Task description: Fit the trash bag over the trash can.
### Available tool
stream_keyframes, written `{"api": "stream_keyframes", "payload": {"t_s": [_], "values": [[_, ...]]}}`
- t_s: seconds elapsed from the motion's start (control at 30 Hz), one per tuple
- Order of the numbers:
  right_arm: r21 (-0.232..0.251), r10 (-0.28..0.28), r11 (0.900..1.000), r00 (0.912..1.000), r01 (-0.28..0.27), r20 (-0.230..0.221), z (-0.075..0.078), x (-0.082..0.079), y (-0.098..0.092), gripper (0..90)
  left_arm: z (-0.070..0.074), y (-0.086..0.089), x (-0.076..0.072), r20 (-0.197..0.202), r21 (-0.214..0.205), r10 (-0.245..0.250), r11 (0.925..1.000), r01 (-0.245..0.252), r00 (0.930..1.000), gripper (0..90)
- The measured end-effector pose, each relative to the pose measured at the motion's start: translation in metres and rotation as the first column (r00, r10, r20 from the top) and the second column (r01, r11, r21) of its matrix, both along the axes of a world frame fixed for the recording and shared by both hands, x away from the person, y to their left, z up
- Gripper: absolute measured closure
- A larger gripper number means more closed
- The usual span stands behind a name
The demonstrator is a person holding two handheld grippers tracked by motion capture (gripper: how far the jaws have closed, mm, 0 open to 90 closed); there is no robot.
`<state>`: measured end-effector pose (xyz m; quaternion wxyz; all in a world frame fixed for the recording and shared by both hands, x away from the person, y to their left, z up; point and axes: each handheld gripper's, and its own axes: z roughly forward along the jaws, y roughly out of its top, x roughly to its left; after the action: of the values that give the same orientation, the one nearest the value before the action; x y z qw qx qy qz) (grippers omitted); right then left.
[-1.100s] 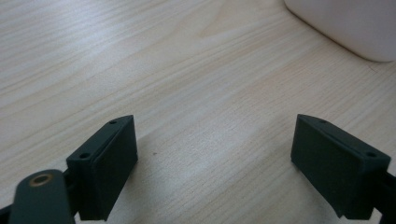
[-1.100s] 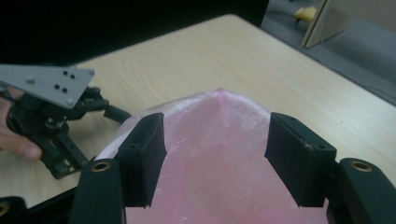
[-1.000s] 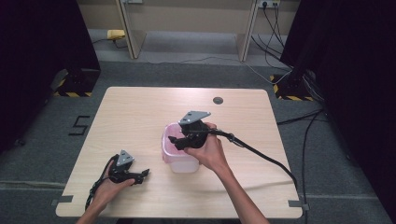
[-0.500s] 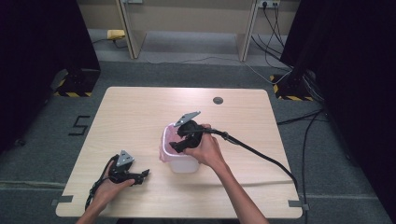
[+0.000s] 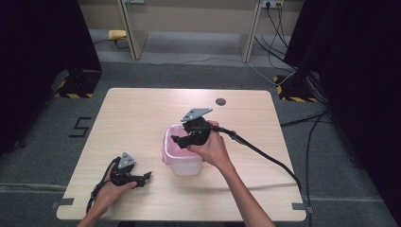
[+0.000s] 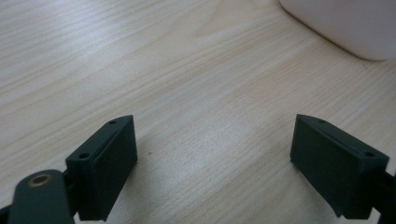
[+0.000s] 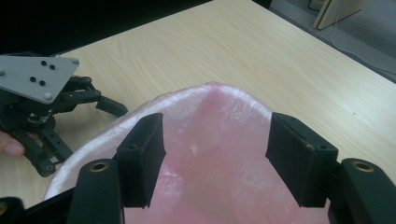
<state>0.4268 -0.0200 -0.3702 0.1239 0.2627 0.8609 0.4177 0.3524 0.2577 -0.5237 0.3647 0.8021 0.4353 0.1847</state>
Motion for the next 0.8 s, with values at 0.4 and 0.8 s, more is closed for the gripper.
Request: {"api": "stream_keyframes", "payload": {"t_s": [0.4,0.8], "values": [[-0.113,0.045,0.9922,0.9961,-0.054,-0.075,-0.022,0.006,0.012,38.2,0.000,0.000,0.000,0.000,0.000,0.000,1.0000,0.000,1.0000,14.0],[-0.095,-0.051,0.9938,0.9968,0.057,0.062,0.016,-0.014,-0.021,31.4,0.000,0.000,-0.001,0.000,0.001,0.000,1.0000,0.000,1.0000,13.9]]}}
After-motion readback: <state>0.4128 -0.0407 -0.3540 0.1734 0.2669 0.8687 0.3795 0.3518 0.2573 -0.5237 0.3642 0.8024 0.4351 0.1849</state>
